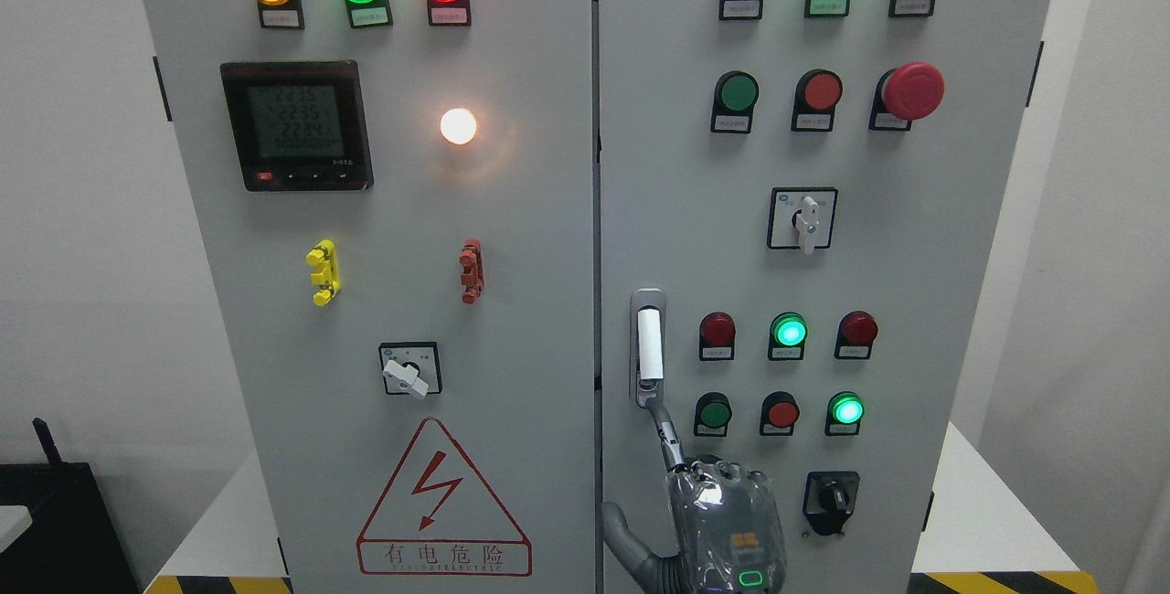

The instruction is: Release door handle

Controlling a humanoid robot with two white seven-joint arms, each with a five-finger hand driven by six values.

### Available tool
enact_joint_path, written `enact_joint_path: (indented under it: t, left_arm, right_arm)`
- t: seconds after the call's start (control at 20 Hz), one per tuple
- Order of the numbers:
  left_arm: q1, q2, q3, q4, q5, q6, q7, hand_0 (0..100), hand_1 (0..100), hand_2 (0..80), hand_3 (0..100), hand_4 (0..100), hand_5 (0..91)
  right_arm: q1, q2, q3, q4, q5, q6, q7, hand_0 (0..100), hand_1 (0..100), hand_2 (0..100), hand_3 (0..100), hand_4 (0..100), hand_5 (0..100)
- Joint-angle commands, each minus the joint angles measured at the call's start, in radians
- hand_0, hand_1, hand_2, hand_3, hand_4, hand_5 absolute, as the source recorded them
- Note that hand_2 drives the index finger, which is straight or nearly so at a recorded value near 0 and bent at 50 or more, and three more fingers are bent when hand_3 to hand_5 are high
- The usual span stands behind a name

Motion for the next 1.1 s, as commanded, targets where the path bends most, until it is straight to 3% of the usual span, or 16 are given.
enact_joint_path:
  t: [0.0,0.1,0.15,0.2,0.25,0.4,0.6,0.8,1.05]
  left_arm:
    - [-0.026,0.0,0.017,0.0,0.0,0.0,0.0,12,39,0.0,0,0,0.0]
    - [-0.026,0.0,0.017,0.0,0.0,0.0,0.0,12,39,0.0,0,0,0.0]
    - [-0.026,0.0,0.017,0.0,0.0,0.0,0.0,12,39,0.0,0,0,0.0]
    - [-0.026,0.0,0.017,0.0,0.0,0.0,0.0,12,39,0.0,0,0,0.0]
    - [-0.026,0.0,0.017,0.0,0.0,0.0,0.0,12,39,0.0,0,0,0.0]
    - [-0.026,0.0,0.017,0.0,0.0,0.0,0.0,12,39,0.0,0,0,0.0]
    - [-0.026,0.0,0.017,0.0,0.0,0.0,0.0,12,39,0.0,0,0,0.0]
    - [-0.026,0.0,0.017,0.0,0.0,0.0,0.0,12,39,0.0,0,0,0.0]
    - [-0.026,0.0,0.017,0.0,0.0,0.0,0.0,12,39,0.0,0,0,0.0]
  right_arm:
    - [0.004,0.001,0.002,-0.028,-0.018,-0.018,-0.052,32,31,0,94,89,100]
    - [0.01,-0.001,0.005,-0.042,-0.088,-0.043,-0.07,36,34,0,90,85,98]
    - [0.01,0.001,0.005,-0.044,-0.107,-0.054,-0.078,38,35,5,83,80,92]
    - [0.01,-0.001,0.003,-0.047,-0.11,-0.06,-0.082,39,35,11,78,77,89]
    - [0.012,0.001,0.002,-0.047,-0.113,-0.061,-0.082,40,36,22,71,72,84]
    - [0.013,0.001,0.0,-0.05,-0.152,-0.069,-0.082,44,35,44,69,67,77]
    - [0.012,0.01,-0.006,-0.059,-0.159,-0.074,-0.098,38,27,68,82,67,73]
    - [0.001,0.007,-0.02,-0.068,-0.152,-0.069,-0.095,37,16,85,96,75,80]
    - [-0.023,-0.016,-0.018,-0.07,-0.08,-0.068,-0.092,31,17,94,100,83,85]
